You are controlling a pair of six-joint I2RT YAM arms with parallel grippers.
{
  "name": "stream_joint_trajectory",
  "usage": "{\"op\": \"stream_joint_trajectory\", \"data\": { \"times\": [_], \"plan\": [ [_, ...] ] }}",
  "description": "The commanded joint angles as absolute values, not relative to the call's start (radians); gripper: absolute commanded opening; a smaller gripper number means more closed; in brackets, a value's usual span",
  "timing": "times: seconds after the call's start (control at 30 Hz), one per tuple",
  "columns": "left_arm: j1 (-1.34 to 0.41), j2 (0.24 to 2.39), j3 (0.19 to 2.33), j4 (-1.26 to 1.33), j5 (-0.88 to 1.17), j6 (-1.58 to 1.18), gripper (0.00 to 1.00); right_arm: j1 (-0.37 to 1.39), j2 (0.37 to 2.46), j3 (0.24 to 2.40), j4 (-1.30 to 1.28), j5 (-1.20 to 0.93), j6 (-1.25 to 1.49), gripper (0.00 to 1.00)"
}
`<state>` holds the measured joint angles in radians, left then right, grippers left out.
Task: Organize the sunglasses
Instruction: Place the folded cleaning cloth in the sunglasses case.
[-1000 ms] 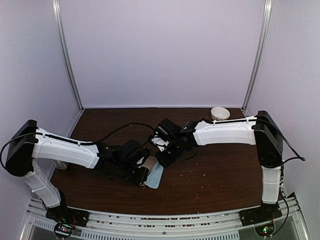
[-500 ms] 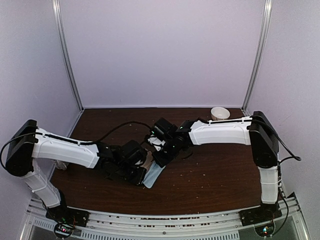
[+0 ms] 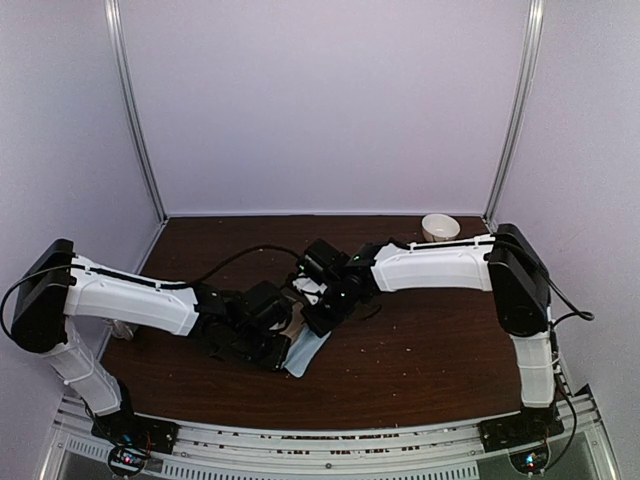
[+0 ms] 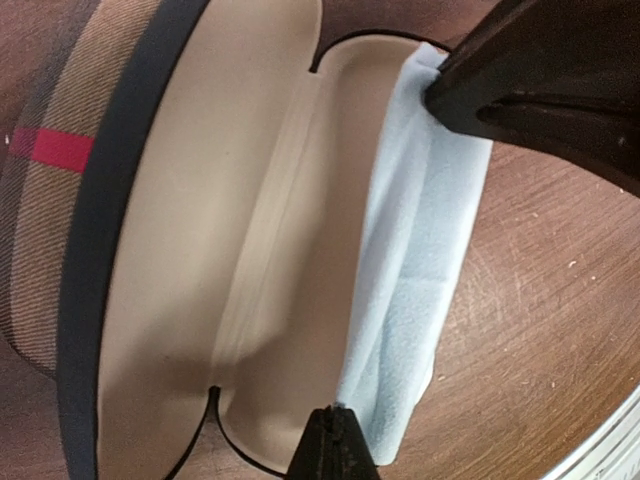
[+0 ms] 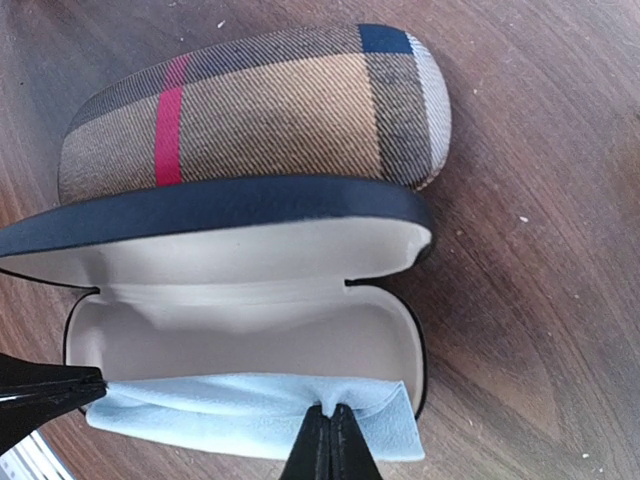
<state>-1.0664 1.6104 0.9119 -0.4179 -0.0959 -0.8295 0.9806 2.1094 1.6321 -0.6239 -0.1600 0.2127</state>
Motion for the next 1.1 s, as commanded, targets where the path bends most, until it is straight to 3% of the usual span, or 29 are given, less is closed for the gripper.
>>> {"op": "stream_joint_trajectory", "data": {
  "times": [0.0, 1.07],
  "plan": [
    [-1.062, 1.620, 0.949, -0.474, -0.127, -0.838, 0.00, 0.981, 2.136, 1.664, -0.643, -0.151, 0.213, 0.00],
    [-1.063, 1.677, 0.997, -0.555, -0.206, -0.844, 0.00, 0.981, 2.234, 1.755, -0.658, -0.138, 0.222, 0.00]
  ]
}}
